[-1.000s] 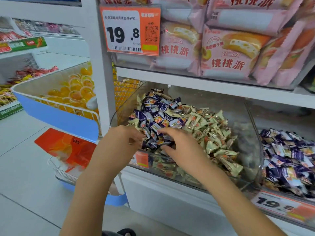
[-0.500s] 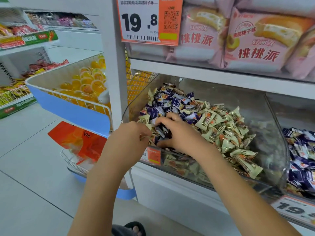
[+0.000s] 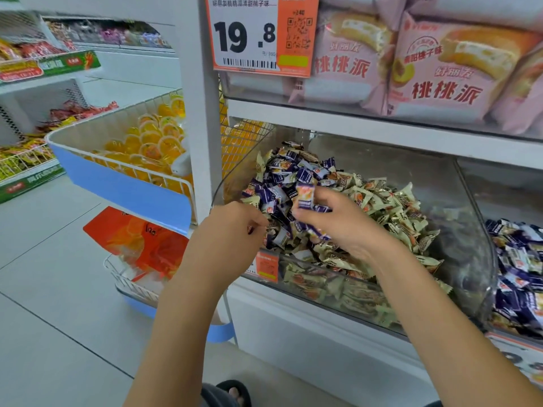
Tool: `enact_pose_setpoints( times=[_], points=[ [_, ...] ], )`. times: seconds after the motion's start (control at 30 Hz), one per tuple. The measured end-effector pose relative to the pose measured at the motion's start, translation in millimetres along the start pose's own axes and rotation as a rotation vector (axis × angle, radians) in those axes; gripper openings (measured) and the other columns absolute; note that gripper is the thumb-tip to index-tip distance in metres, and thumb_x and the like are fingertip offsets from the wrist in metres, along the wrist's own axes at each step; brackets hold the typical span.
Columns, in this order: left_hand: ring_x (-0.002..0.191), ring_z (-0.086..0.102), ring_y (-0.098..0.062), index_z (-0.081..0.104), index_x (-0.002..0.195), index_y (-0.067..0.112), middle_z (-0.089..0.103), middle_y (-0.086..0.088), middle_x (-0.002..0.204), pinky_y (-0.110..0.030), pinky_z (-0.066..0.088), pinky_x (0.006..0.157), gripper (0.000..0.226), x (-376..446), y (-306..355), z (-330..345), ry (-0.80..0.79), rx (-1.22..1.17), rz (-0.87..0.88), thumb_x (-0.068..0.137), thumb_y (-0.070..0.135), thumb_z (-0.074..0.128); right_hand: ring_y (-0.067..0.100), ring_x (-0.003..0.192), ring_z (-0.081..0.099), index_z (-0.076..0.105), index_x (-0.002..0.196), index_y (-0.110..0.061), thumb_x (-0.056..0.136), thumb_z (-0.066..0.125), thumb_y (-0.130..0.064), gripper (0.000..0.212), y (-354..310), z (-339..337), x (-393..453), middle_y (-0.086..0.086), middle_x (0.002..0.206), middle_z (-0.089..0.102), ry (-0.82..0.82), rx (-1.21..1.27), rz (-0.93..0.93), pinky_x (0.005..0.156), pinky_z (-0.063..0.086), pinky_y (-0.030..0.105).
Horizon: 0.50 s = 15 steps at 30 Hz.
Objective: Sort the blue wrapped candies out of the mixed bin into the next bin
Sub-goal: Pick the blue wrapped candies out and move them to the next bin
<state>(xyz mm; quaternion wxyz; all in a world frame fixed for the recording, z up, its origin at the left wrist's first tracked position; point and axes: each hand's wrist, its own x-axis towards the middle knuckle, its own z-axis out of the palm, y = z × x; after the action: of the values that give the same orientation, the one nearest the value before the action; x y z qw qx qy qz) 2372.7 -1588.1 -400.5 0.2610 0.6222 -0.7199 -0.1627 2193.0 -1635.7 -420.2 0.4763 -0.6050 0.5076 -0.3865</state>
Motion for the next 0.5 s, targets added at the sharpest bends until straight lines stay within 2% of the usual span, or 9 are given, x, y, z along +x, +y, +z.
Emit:
enact_pose_setpoints(
  times=[0.07, 0.13, 0.27, 0.4, 0.5],
  points=[
    [0.089, 0.062, -0.016, 0.070, 0.104, 0.019, 0.068, 0.002, 0.103, -0.034, 0.052, 0.082, 0.022, 0.6, 4.2, 3.4, 0.001, -0.019, 0.014, 0.091, 0.016, 0.053, 0.012, 0.093, 0.064, 0.064, 0.094, -0.027, 0.083, 0.069, -0.017, 0.016, -4.5, -6.6, -4.2, -0.003, 0.114, 0.064, 0.039, 0.177, 0.074, 0.064, 0.050, 0.022],
    [0.089, 0.062, -0.017, 0.070, 0.105, 0.020, 0.068, 0.002, 0.104, -0.037, 0.053, 0.082, 0.023, 2.1, 8.5, 8.3, -0.021, -0.012, 0.030, 0.091, 0.017, 0.052, 0.012, 0.086, 0.065, 0.065, 0.095, -0.025, 0.083, 0.069, -0.016, 0.016, -9.4, -15.1, -10.0, -0.001, 0.111, 0.065, 0.085, 0.287, 0.117, 0.057, 0.051, 0.020],
    [0.088, 0.063, -0.020, 0.069, 0.106, 0.021, 0.069, 0.001, 0.103, -0.038, 0.054, 0.078, 0.024, 0.2, 23.4, 19.2, -0.083, 0.070, 0.093, 0.092, 0.017, 0.050, 0.013, 0.064, 0.058, 0.064, 0.093, -0.018, 0.083, 0.066, -0.013, 0.012, -17.5, -41.6, -26.8, 0.002, 0.087, 0.065, 0.191, 0.429, 0.128, 0.050, 0.047, 0.020],
    [0.083, 0.063, -0.017, 0.069, 0.103, 0.024, 0.070, 0.005, 0.098, -0.035, 0.054, 0.073, 0.023, -10.8, 41.8, 34.8, -0.146, 0.124, 0.196, 0.092, 0.020, 0.050, 0.012, 0.055, 0.056, 0.061, 0.088, -0.016, 0.084, 0.063, -0.011, 0.007, -31.4, -75.2, -52.0, 0.001, 0.070, 0.062, 0.237, 0.431, 0.077, 0.045, 0.044, 0.018],
    [0.085, 0.063, -0.016, 0.069, 0.101, 0.026, 0.069, 0.007, 0.100, -0.032, 0.054, 0.072, 0.022, -13.9, 51.4, 46.1, -0.186, 0.133, 0.244, 0.092, 0.021, 0.050, 0.011, 0.053, 0.053, 0.060, 0.090, -0.013, 0.084, 0.062, -0.013, 0.007, -33.5, -107.8, -80.8, 0.000, 0.068, 0.058, 0.292, 0.390, 0.057, 0.044, 0.043, 0.018]
  ],
)
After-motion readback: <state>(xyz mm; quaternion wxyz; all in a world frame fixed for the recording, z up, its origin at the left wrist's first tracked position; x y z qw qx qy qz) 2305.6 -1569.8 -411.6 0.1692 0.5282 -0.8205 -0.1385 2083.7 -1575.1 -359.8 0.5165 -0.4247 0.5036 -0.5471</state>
